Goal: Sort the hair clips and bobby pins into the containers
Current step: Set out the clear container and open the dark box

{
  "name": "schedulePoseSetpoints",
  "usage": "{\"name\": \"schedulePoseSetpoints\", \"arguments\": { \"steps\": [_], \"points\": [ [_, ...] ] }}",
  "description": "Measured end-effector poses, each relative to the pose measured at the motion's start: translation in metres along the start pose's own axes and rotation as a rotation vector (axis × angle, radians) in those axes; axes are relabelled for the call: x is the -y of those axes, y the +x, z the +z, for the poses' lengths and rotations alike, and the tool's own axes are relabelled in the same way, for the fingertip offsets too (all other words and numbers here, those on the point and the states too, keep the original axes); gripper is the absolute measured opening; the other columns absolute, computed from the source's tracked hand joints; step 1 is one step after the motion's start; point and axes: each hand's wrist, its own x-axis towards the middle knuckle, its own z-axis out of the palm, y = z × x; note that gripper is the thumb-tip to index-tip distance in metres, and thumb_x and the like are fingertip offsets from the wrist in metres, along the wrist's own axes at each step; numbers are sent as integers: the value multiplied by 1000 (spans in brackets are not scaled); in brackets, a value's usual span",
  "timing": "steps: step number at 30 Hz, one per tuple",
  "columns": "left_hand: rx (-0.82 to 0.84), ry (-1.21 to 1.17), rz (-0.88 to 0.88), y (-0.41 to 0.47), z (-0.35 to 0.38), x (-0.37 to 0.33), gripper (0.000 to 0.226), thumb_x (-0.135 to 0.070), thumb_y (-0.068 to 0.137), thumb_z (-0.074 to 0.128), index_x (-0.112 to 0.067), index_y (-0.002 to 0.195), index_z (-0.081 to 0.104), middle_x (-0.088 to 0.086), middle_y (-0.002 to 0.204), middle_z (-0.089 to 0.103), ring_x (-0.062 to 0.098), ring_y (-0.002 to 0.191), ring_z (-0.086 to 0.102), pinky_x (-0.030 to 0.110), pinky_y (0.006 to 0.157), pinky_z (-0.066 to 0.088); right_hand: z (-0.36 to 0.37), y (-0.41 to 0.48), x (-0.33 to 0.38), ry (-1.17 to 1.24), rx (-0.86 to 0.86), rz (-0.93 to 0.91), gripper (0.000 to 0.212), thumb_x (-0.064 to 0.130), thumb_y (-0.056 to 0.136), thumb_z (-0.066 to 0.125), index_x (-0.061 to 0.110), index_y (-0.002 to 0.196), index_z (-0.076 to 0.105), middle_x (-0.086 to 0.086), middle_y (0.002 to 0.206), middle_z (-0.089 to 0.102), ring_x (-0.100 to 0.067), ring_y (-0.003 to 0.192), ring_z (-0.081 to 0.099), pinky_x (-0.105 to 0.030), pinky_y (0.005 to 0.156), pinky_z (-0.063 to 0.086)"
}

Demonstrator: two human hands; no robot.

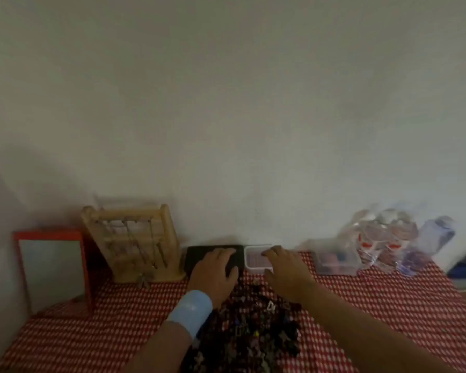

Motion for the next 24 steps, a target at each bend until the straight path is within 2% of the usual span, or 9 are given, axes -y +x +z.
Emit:
{"name": "schedulePoseSetpoints", "arguments": {
  "steps": [3, 6, 9, 13, 17, 21, 24],
  "points": [
    [113, 62, 29, 26, 15, 0, 55, -47, 97, 40, -25, 148, 34, 2, 148, 41, 23, 131, 41, 38, 109, 36, 2, 19, -9, -30, 27, 25, 50, 37, 94, 48, 24, 143, 43, -5, 140, 45, -28, 124, 49, -46, 100, 46],
    [216, 90, 57, 47, 39, 3, 56, -44, 99, 40, -23, 150, 31, 3, 149, 39, 26, 132, 40, 41, 109, 36, 8, 30, -24, -96, 77, 83, 52, 27, 94, 53, 20, 144, 41, -8, 142, 43, -29, 127, 46, -45, 100, 46],
    [249, 88, 113, 68, 62, 1, 54, -41, 99, 42, -23, 149, 33, 5, 149, 40, 27, 131, 41, 42, 107, 37, 20, 38, -45, -182, 111, 145, 56, 20, 91, 55, 20, 145, 40, -10, 145, 39, -30, 132, 40, -46, 101, 44],
    [286, 70, 173, 92, 95, -17, 52, -37, 98, 44, -22, 147, 37, 7, 147, 42, 30, 131, 42, 43, 106, 38, 40, 46, -70, -238, 160, 196, 56, 29, 91, 57, 22, 144, 43, -10, 142, 40, -31, 133, 38, -52, 106, 41],
    [218, 73, 244, 110, 123, -29, 49, -33, 93, 50, -22, 140, 44, 5, 135, 49, 29, 123, 44, 43, 104, 38, 64, 52, -88, -169, 141, 224, 53, 36, 92, 54, 25, 142, 40, -12, 140, 44, -36, 132, 41, -53, 113, 31],
    [65, 111, 298, 117, 135, -29, 40, -34, 88, 52, -24, 127, 51, 1, 126, 52, 25, 116, 47, 43, 99, 40, 77, 51, -95, 9, 72, 199, 44, 33, 93, 52, 21, 135, 44, -12, 135, 47, -32, 122, 52, -46, 102, 45],
    [39, 113, 353, 119, 138, -23, 46, -37, 86, 55, -24, 130, 48, 0, 127, 51, 25, 117, 47, 43, 101, 39, 74, 44, -93, -13, -53, 201, 45, 29, 90, 57, 18, 132, 44, -11, 129, 47, -32, 120, 48, -48, 102, 44]
  ]
}}
